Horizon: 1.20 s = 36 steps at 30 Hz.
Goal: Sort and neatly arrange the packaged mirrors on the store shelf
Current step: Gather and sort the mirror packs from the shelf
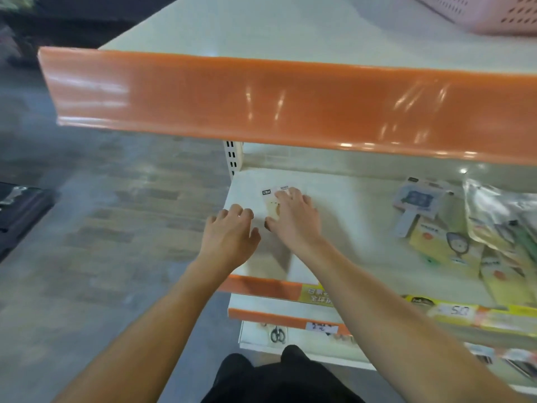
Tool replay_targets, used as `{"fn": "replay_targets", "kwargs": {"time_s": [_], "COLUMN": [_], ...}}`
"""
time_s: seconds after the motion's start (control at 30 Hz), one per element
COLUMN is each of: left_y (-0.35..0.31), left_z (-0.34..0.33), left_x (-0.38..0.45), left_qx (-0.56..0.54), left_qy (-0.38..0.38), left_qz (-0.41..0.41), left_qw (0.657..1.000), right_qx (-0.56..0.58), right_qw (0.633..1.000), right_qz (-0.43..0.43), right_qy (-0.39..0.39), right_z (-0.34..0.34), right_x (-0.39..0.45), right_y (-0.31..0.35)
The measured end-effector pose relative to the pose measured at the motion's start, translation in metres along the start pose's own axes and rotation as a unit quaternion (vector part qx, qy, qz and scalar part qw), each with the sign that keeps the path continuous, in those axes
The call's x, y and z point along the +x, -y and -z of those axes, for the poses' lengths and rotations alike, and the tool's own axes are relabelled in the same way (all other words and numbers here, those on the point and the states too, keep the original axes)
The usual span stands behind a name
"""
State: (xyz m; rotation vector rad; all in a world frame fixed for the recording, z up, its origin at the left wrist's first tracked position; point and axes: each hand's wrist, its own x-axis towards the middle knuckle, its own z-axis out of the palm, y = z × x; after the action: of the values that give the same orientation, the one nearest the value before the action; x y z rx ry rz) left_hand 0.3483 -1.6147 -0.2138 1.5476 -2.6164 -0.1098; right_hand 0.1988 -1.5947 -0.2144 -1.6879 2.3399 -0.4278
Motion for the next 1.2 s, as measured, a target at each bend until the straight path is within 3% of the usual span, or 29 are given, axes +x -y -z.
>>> {"fn": "replay_targets", "kwargs": {"time_s": [0.27, 0.5, 0.9, 1.2], "left_y": [0.006, -0.017, -0.152, -0.268], "left_z": [-0.001, 0.006, 0.007, 0.002], "left_x": [0.005, 0.007, -0.003, -0.031], "left_qx": [-0.025, -0.052, -0.097, -0.075], "left_qy": [0.007, -0.007, 0.002, 0.015], "left_qz": [0.014, -0.011, -0.191, -0.248], "left_qw": [1.000, 0.999, 0.977, 0.966], "right_qx": [-0.013, 0.010, 0.028, 0.033], "right_qw": [0.999, 0.997, 0.971, 0.959], "right_qz": [-0.006, -0.069, -0.206, -0.257], "right_qy": [0.052, -0.023, -0.118, -0.114], "right_z": [-0.015, 0.017, 0.082, 0.123], "right_x": [-0.001, -0.028, -0.115, -0.172], "right_y": [-0.007, -0.019, -0.106, -0.200]}}
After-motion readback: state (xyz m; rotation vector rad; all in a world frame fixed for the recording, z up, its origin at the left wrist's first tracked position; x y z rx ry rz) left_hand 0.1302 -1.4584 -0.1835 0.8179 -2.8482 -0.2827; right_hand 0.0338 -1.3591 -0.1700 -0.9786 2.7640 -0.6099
